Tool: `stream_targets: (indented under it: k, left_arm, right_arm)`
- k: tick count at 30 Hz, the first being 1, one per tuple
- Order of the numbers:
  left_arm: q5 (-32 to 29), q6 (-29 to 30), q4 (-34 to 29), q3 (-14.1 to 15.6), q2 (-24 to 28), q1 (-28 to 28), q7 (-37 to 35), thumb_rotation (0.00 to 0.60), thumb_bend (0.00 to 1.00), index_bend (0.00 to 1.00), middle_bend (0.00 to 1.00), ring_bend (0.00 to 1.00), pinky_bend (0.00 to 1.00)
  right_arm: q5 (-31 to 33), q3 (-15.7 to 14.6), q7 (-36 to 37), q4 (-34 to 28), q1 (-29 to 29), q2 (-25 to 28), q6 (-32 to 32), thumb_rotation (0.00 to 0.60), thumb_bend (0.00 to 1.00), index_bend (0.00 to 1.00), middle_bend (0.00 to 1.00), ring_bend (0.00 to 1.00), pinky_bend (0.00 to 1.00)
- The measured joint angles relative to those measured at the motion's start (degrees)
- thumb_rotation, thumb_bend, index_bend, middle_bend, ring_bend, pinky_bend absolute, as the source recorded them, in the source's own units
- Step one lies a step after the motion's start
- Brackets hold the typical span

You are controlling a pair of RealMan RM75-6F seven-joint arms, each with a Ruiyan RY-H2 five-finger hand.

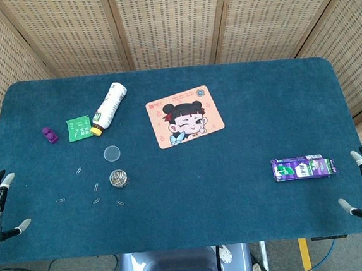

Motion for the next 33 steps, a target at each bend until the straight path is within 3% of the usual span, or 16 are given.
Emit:
stream_targets:
  k: [10, 13, 17, 20, 29, 33]
  left_arm:
    - [-2.3, -2.5, 0.9, -0.4, -0.2, -0.9, -0.7, 0.6, 0.06, 0.0, 0.0, 0.0, 0.0]
    - [-3.2, -3.6, 2.0, -0.8, -0.7, -1.5, -0.9, 0.6, 0.09, 0.11, 0.0, 0.0, 0.0]
    - [-5.7, -7.5, 5.3, -1.5, -2.8, -3.2, -1.9, 0.6, 0.14, 0.33, 0.0, 0.0, 0.0]
    - [-7.5, -12.1, 8.7, -1.9, -4.8, -5.0, -3.8, 0.6, 0.19, 0.41, 0.0, 0.0, 0.0]
    - [-11.4, -24.2, 22.4, -2.0, -13.4, -10.4, -8.8, 0.6, 0.27, 0.43, 0.0, 0.0, 0.0]
    - [-13.2, -27.0, 25.3, -2.0, -15.5, -11.9, -8.3, 0.6, 0.28, 0.43, 0.0, 0.0, 0.0]
  right_arm:
    - [-0.3, -0.1, 0.2, 0.0, 0.0, 0.0, 0.2, 0.6, 0.0, 0.0, 0.0, 0.0, 0.0]
    - [-0.3, -0.1, 0.4, 0.0, 0.0, 0.0, 0.1, 0.6, 0.0, 0.0, 0.0, 0.0, 0.0]
    - [-0.1, -0.1, 0.6, 0.0, 0.1, 0.1, -0.2, 0.6, 0.0, 0.0, 0.0, 0.0, 0.0]
    - [0.1, 0.1, 0.9, 0.0, 0.1, 0.1, -0.3, 0.6, 0.0, 0.0, 0.0, 0.0, 0.0]
    - [0.8, 0.2, 1.4, 0.3, 0.5, 0.1, -1.2, 0.6, 0.0, 0.0, 0.0, 0.0, 0.0]
    - [0.9, 0.3, 1.5, 0.3, 0.5, 0.2, -1.2, 0.6, 0.0, 0.0, 0.0, 0.0, 0.0]
